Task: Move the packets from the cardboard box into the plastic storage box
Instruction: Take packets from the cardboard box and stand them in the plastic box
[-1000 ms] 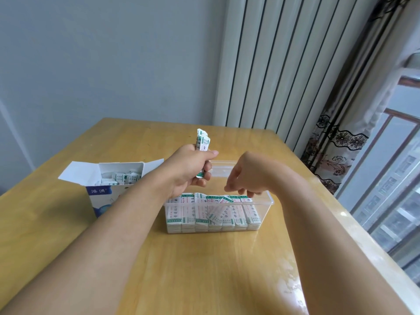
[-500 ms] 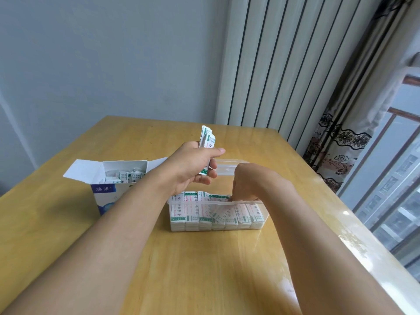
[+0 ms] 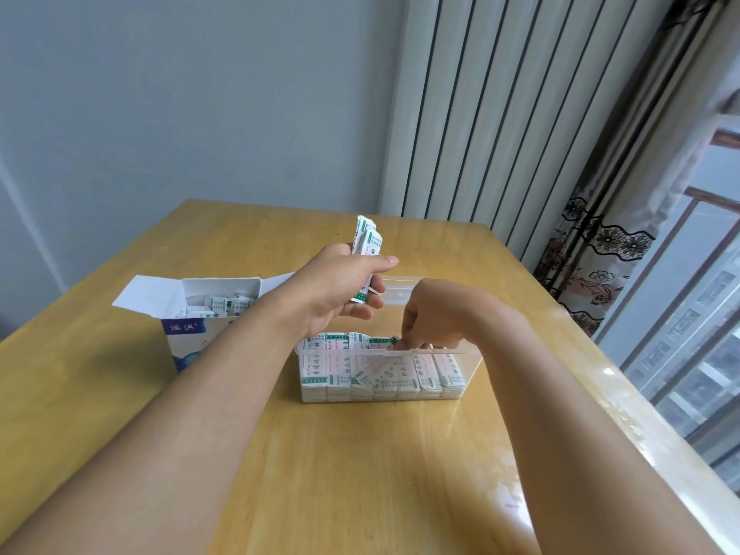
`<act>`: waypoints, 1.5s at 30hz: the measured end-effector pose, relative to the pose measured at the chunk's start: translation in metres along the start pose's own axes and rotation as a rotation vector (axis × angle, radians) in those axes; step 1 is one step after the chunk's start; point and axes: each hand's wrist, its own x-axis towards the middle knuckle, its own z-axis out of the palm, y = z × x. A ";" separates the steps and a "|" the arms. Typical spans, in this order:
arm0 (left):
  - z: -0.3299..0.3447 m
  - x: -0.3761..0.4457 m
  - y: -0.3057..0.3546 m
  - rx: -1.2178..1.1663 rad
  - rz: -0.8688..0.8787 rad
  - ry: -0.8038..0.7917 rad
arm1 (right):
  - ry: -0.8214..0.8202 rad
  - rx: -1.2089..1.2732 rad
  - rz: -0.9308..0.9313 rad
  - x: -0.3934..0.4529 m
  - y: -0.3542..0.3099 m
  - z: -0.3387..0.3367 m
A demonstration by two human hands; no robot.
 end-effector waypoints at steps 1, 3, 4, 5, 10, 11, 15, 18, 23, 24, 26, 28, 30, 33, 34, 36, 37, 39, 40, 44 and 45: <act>0.000 0.000 0.001 0.003 0.002 0.000 | -0.013 0.049 -0.035 -0.007 0.000 -0.005; -0.001 0.000 0.001 0.010 0.005 0.006 | -0.023 0.185 -0.113 -0.019 0.002 -0.014; -0.002 0.000 0.001 0.014 0.005 0.009 | -0.021 0.281 -0.150 -0.024 0.003 -0.017; -0.002 0.000 0.001 0.015 0.004 0.013 | -0.015 0.382 -0.187 -0.026 0.004 -0.020; -0.002 0.001 0.001 0.033 -0.003 0.029 | 0.021 0.640 -0.277 -0.038 0.019 -0.033; -0.001 0.001 0.000 0.037 -0.005 0.030 | 0.038 0.652 -0.271 -0.040 0.024 -0.035; 0.001 0.001 -0.001 0.033 -0.013 0.025 | 0.240 0.468 -0.195 -0.038 0.037 -0.037; 0.002 0.000 0.000 0.031 -0.013 0.011 | 0.249 0.329 -0.171 -0.032 0.038 -0.033; 0.004 0.000 0.001 0.005 0.000 0.000 | 0.309 0.246 -0.170 -0.034 0.042 -0.036; 0.004 -0.001 0.002 -0.002 0.003 -0.002 | 0.305 0.251 -0.177 -0.035 0.043 -0.037; 0.005 -0.002 0.002 -0.019 0.012 -0.007 | 0.268 0.231 -0.187 -0.036 0.044 -0.037; 0.005 -0.002 0.004 -0.036 0.020 -0.008 | 0.219 0.169 -0.180 -0.031 0.041 -0.038; 0.005 -0.004 0.005 -0.053 0.026 -0.010 | 0.169 0.082 -0.170 -0.024 0.035 -0.039; 0.006 -0.006 0.006 -0.059 0.029 -0.012 | 0.086 0.010 -0.158 -0.016 0.028 -0.038; 0.007 -0.007 0.007 -0.056 0.031 -0.012 | 0.069 -0.006 -0.152 -0.015 0.027 -0.037; 0.007 -0.008 0.007 -0.051 0.031 -0.013 | 0.043 -0.034 -0.137 -0.012 0.024 -0.036; 0.007 -0.009 0.007 -0.048 0.032 -0.014 | 0.033 -0.047 -0.129 -0.012 0.023 -0.036; 0.006 -0.009 0.007 -0.041 0.033 -0.015 | 0.019 -0.073 -0.117 -0.010 0.020 -0.034; 0.006 -0.010 0.006 -0.038 0.035 -0.014 | 0.012 -0.074 -0.114 -0.008 0.019 -0.033; 0.005 -0.010 0.007 -0.045 0.036 -0.013 | 0.013 -0.045 -0.101 0.000 0.018 -0.028; 0.004 -0.010 0.006 -0.044 0.036 -0.012 | 0.014 -0.040 -0.089 0.002 0.017 -0.027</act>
